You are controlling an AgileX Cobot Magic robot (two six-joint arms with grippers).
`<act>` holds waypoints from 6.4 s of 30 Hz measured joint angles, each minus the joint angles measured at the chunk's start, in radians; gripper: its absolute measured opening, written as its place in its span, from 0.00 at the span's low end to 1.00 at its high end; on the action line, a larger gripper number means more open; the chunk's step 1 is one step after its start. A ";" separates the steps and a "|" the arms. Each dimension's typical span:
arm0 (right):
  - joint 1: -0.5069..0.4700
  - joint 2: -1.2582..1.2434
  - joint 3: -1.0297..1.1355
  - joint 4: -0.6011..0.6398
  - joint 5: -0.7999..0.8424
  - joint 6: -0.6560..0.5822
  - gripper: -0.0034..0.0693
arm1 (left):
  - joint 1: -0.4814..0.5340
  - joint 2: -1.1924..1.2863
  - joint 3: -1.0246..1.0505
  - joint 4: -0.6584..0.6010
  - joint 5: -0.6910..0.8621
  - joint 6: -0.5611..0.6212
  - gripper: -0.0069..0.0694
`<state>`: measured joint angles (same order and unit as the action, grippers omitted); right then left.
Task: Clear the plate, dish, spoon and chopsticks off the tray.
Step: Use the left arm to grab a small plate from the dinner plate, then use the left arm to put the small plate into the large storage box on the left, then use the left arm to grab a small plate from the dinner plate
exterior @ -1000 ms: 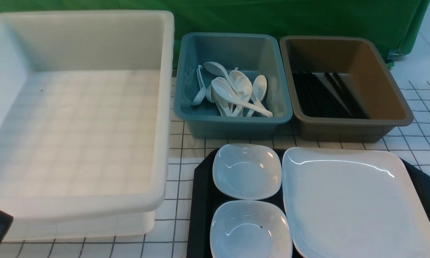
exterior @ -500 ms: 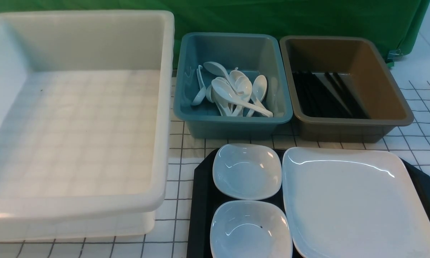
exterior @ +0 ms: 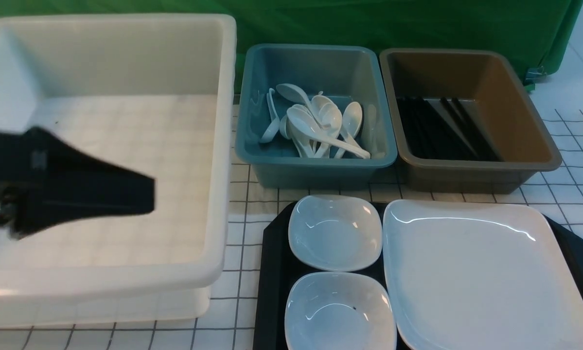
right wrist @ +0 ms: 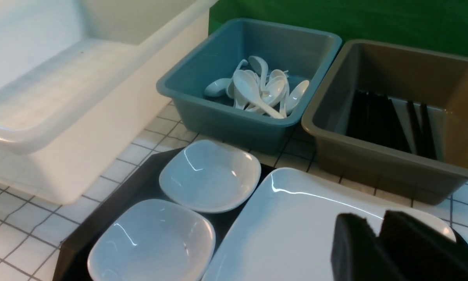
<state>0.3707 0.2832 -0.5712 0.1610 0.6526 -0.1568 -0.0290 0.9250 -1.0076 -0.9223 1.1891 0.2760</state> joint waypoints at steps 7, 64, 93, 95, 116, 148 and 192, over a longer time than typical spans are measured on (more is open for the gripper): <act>0.000 0.000 0.000 0.000 0.000 0.000 0.22 | -0.386 0.183 -0.016 0.156 -0.134 -0.175 0.12; 0.000 0.000 0.000 0.000 0.060 -0.001 0.30 | -0.794 1.089 -0.444 1.016 -0.209 -0.169 0.58; 0.000 0.000 0.000 0.000 0.060 -0.001 0.33 | -0.794 1.129 -0.446 0.895 -0.102 -0.027 0.55; 0.000 0.000 0.000 0.000 0.060 -0.001 0.33 | -0.794 1.130 -0.446 0.874 -0.098 -0.018 0.48; 0.000 0.000 0.000 0.000 0.060 -0.001 0.33 | -0.791 0.950 -0.456 0.817 -0.017 -0.075 0.12; 0.000 0.000 0.000 0.000 0.060 -0.001 0.34 | 0.262 0.452 -0.040 0.308 -0.470 -0.253 0.11; 0.000 0.000 0.000 0.000 0.023 -0.001 0.36 | 0.170 0.709 -0.091 0.406 -0.293 -0.153 0.76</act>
<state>0.3707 0.2832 -0.5712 0.1610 0.6752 -0.1577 0.1415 1.6340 -1.0988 -0.5159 0.8965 0.1227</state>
